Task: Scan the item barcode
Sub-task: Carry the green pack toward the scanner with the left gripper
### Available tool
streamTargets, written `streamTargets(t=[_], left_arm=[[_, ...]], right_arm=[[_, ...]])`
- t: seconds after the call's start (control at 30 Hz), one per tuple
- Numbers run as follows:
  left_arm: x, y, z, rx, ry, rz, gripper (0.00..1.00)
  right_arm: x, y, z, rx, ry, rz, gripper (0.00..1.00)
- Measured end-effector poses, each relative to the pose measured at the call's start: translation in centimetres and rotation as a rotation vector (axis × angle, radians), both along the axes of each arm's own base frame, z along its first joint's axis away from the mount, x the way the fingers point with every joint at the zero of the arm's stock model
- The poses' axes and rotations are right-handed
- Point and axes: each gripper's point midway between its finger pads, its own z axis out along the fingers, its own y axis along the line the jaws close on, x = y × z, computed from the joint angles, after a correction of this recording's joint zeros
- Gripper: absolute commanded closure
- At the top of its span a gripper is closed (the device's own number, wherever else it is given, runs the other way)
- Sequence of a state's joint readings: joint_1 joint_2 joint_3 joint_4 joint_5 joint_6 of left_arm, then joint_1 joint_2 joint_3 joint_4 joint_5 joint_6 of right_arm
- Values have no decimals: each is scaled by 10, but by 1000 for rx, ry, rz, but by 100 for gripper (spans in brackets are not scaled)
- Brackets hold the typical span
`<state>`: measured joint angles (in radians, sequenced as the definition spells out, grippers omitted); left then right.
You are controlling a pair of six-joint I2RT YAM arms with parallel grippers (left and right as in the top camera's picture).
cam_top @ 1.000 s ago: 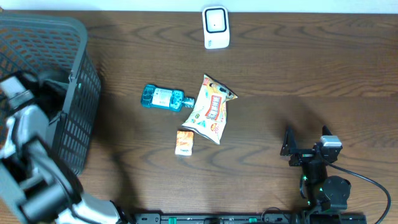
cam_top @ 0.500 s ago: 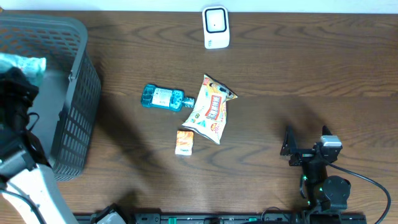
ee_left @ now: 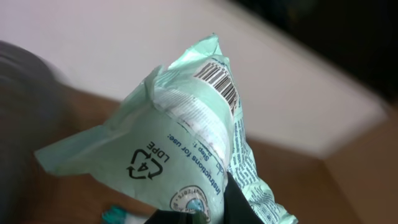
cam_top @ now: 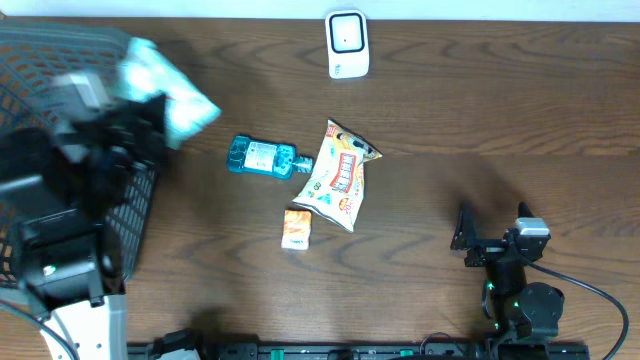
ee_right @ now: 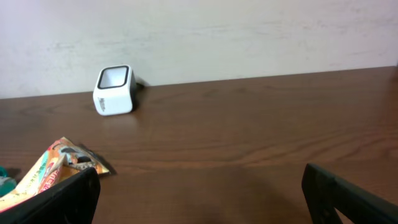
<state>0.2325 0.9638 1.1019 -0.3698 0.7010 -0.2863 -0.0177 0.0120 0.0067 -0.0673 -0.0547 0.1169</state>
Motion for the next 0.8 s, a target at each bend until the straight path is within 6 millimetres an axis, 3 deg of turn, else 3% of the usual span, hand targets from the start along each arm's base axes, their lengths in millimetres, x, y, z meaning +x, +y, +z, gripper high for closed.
streamTargets(t=[0.2, 0.4, 0.47, 0.8], left_arm=[[-23, -87, -52, 90, 135, -349, 92], [-37, -153, -122, 165, 256, -592, 93], [-38, -176, -150, 204, 295, -654, 93], [-20, -263, -224, 279, 278, -812, 92]], right_arm=[[0, 0, 0, 0, 0, 0, 1], [0, 0, 0, 0, 0, 0, 1], [0, 0, 0, 0, 0, 0, 1], [0, 0, 0, 0, 1, 0, 1]])
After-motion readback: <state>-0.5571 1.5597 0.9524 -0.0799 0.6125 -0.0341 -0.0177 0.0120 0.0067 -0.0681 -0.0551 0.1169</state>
